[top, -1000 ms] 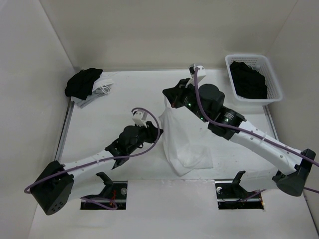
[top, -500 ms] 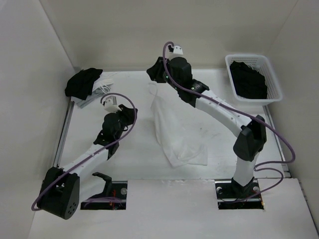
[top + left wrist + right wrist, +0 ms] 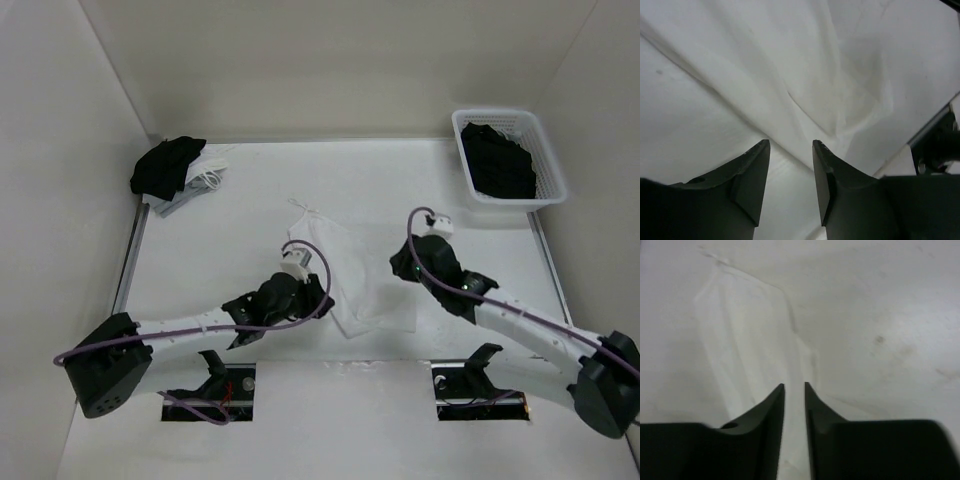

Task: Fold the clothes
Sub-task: Flatten the tank top out

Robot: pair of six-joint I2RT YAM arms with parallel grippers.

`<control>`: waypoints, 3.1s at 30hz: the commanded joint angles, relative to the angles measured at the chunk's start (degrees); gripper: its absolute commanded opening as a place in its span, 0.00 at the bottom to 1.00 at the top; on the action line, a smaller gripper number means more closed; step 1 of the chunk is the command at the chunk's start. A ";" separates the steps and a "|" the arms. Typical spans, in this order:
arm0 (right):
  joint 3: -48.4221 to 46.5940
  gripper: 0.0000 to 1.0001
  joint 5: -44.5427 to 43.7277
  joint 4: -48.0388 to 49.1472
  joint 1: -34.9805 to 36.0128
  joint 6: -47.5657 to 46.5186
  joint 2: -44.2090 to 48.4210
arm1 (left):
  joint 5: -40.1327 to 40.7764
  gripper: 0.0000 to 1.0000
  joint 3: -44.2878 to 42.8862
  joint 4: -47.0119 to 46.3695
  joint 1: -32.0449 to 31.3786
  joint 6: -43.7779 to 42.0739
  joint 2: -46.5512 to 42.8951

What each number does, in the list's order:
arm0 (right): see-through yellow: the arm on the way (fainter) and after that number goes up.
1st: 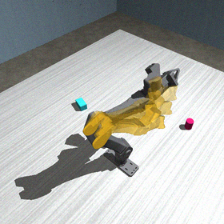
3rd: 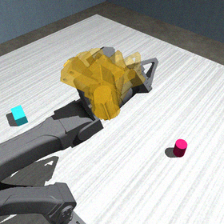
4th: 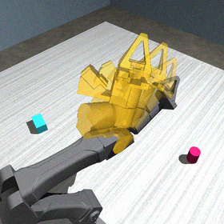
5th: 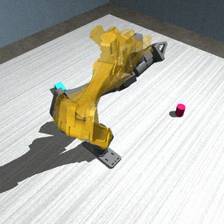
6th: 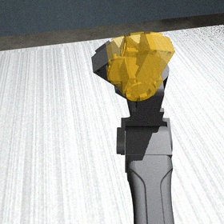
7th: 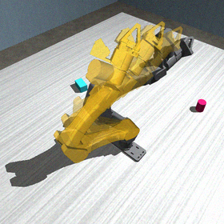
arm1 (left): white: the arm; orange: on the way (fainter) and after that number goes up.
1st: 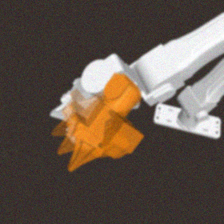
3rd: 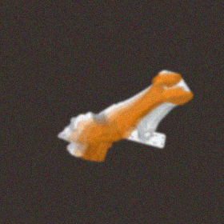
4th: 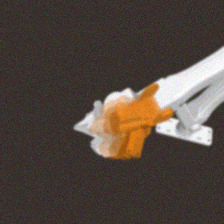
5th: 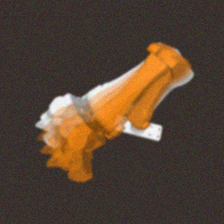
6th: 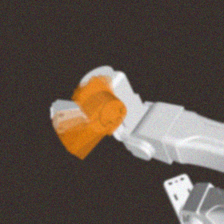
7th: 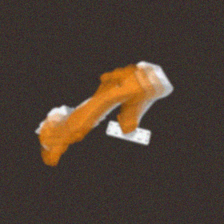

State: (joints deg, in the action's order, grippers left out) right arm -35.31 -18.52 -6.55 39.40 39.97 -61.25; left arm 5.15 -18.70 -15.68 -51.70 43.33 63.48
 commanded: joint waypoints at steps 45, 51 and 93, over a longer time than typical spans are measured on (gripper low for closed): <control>2.81 0.00 -4.39 -9.01 23.58 32.57 -6.80 | 0.13 0.02 3.69 1.42 7.97 2.03 -12.74; -8.88 0.00 -12.59 -13.14 23.58 19.56 9.90 | 1.53 0.02 -13.43 16.18 12.37 -5.87 -23.14; 13.39 0.14 4.39 14.02 18.20 37.18 17.04 | -11.92 0.13 -22.22 26.91 27.84 -2.47 -22.42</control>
State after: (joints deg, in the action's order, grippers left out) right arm -30.98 -8.10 7.60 54.83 67.51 -44.42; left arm -6.44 -51.44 1.30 -24.45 39.77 43.46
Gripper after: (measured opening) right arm 0.121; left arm 0.107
